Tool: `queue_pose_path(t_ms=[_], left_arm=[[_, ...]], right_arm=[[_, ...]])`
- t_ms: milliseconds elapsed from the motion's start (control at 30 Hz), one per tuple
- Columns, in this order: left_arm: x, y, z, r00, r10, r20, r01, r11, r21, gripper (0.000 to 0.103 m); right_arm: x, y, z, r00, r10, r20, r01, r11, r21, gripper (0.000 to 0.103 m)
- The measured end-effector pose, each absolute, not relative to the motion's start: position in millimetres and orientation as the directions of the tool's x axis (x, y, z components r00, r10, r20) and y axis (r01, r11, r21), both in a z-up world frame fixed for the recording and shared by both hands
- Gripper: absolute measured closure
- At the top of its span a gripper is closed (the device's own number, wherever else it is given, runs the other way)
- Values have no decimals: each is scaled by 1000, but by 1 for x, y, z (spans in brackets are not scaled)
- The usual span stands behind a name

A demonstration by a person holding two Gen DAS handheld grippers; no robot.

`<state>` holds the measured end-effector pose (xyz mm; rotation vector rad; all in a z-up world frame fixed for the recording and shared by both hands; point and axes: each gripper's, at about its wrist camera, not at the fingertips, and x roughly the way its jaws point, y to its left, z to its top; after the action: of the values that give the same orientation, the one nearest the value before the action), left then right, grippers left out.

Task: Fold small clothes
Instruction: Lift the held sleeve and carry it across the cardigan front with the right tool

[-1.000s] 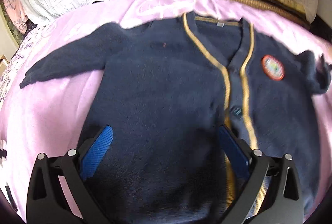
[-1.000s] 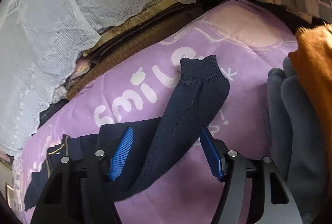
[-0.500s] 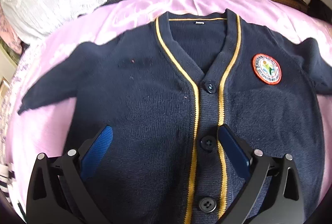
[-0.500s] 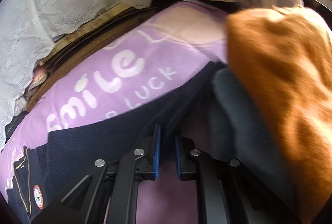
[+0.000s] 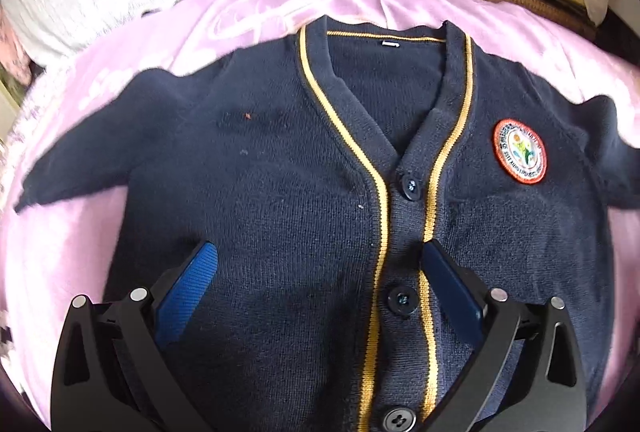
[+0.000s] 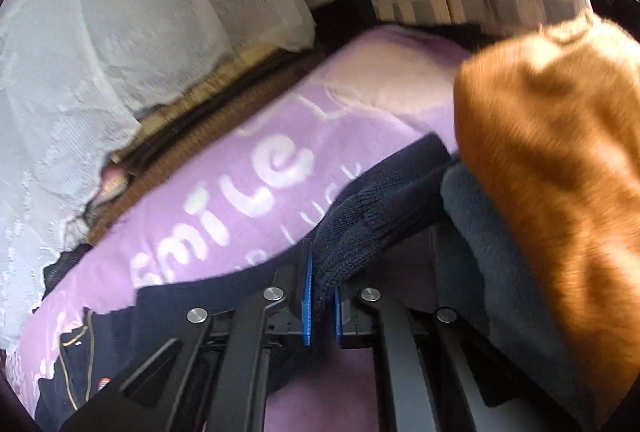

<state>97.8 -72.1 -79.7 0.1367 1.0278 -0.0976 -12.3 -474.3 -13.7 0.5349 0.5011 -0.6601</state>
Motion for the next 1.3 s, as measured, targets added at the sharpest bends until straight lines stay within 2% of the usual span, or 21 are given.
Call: queue_pose_path(t_ms=[67,133,233,367,433,533,800,900,1133,1300], left_arm=[[98,-71,-75,498,-19,-867,139,989,58,4],[94,-75,-64,516,-30,-856,149,987,55,4],[88,-94,-56,552,-15,-834,183,978,103,4],[94,-127,-82,522,42,-852,251,947,200,4],[92,-127,-80,550,37,-834,250,946,207,4],[96,-118,-78,519,0,-855,255,954,155,4],[125,-94,-65,500,-37,-865,226,970,89,4],[132,-106,-56,555,-3,-832,216,966,141,4],[154,-135,-41,532,-189,-826,289,957,-32,4],[154,-145,-18,523,-265,-810,344,935,-84,5]], right_arm=[[-11,-479,-16,664,-428,-612,693,660,291,95],[-5,-487,-33,591,-416,-691,736,629,250,95],[0,-494,-47,539,-389,-747,756,615,226,95],[-12,-483,-24,629,-427,-650,720,634,280,95],[-12,-469,-7,681,-432,-591,675,683,278,95],[-3,-448,11,742,-381,-552,596,753,281,95],[23,-376,31,811,-265,-522,413,891,188,95],[30,-345,32,829,-207,-519,341,923,176,95],[42,-299,32,837,-84,-541,214,960,181,95],[53,-273,34,837,-24,-547,162,965,204,94]])
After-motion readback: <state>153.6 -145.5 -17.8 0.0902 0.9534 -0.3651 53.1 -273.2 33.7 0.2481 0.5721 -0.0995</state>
